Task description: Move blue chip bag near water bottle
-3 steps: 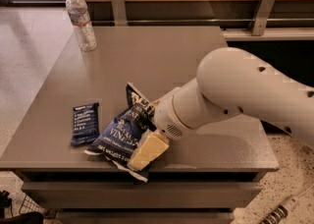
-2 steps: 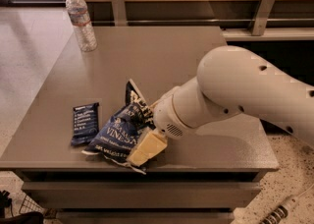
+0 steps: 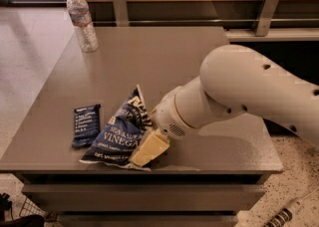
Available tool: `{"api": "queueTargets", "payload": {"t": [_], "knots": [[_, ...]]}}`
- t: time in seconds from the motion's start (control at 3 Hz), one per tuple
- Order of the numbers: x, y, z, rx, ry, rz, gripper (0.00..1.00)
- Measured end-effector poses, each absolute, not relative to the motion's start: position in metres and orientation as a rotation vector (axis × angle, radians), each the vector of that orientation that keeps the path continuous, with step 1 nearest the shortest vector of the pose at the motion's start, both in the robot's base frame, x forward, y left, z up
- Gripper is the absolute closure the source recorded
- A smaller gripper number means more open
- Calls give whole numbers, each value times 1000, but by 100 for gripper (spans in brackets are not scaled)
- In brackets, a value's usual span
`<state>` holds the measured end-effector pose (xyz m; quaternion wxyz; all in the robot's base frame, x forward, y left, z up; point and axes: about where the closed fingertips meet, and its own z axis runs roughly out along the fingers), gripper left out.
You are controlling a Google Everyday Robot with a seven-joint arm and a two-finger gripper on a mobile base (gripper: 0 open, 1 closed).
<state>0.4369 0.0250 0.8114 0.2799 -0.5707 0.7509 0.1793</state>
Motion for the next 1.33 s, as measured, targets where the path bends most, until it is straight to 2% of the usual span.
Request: {"api": "queueTargets", "payload": {"t": [0.67,1.0,1.33], "knots": [[457,21,829,-1554,2035,419,100],[504,5,863,-1573,2072,304,100],[575,-11,896,-1545,2055,254,100]]}}
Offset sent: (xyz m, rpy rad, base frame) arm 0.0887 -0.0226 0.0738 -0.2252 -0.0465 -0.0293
